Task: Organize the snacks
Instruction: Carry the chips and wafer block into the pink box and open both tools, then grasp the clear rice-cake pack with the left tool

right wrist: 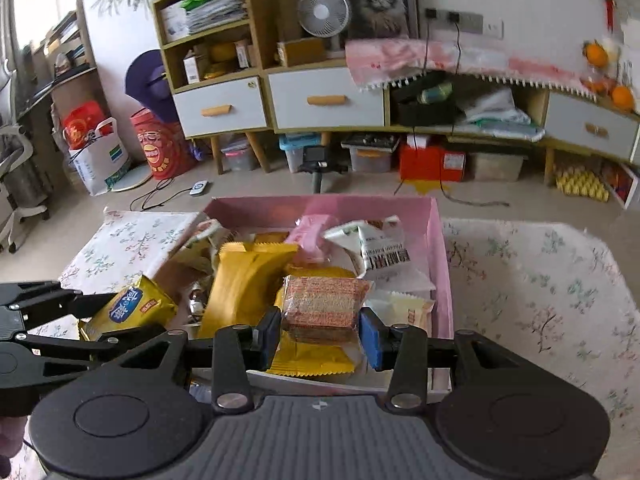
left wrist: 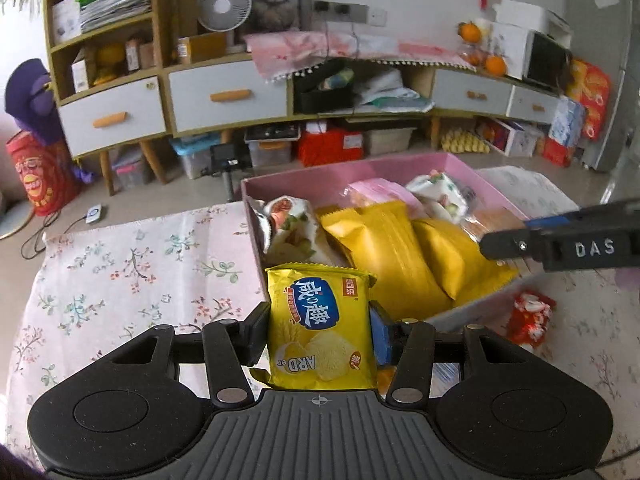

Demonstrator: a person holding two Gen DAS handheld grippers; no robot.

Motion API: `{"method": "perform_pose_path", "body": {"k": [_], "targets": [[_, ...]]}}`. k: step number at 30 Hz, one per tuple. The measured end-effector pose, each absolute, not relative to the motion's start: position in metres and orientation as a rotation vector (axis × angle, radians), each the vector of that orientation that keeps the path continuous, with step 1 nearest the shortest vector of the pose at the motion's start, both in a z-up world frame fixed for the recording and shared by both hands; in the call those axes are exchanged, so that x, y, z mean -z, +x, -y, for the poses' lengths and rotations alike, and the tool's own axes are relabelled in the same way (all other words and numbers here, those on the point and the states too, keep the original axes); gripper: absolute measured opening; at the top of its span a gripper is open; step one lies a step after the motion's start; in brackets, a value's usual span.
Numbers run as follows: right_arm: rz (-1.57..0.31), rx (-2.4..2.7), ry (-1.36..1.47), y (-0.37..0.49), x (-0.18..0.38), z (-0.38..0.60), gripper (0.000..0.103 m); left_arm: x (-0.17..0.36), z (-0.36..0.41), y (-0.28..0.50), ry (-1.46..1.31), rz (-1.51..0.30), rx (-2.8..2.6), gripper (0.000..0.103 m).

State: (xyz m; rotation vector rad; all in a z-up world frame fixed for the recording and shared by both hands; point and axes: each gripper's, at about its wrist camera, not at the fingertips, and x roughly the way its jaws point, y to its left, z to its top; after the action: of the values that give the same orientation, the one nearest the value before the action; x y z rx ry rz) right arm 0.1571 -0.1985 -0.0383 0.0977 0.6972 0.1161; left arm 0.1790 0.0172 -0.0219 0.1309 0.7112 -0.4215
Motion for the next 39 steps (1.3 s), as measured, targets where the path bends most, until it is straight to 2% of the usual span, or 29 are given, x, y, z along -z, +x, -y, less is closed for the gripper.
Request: {"method": "perform_pose_path", "body": {"k": [12, 15, 19, 21, 24, 28, 39], "targets": [[-0.675, -0.101, 0.154, 0.159, 0.037, 0.210, 0.024, 0.024, -0.012, 0.185, 0.129, -0.665, 0.413, 0.049], [-0.657, -0.073, 0.155, 0.158, 0.035, 0.213, 0.028, 0.026, -0.008, 0.185, 0.142, -0.645, 0.427, 0.052], [-0.645, -0.050, 0.175, 0.155, 0.032, 0.220, 0.049, 0.021, -0.006, 0.180, 0.146, -0.644, 0.447, 0.069], [-0.643, -0.053, 0.177, 0.153, 0.029, 0.221, 0.054, 0.016, -0.004, 0.174, 0.151, -0.642, 0.452, 0.078], [-0.646, -0.051, 0.173, 0.146, 0.024, 0.221, 0.063, 0.009, -0.002, 0.166, 0.171, -0.645, 0.448, 0.086], [-0.661, -0.043, 0.124, 0.132, 0.017, 0.215, 0.073, 0.004, -0.002, 0.152, 0.199, -0.669, 0.447, 0.087], [-0.720, -0.015, 0.099, 0.100, 0.008, 0.208, 0.081, -0.003, -0.002, 0.100, 0.316, -0.709, 0.440, 0.096]]}}
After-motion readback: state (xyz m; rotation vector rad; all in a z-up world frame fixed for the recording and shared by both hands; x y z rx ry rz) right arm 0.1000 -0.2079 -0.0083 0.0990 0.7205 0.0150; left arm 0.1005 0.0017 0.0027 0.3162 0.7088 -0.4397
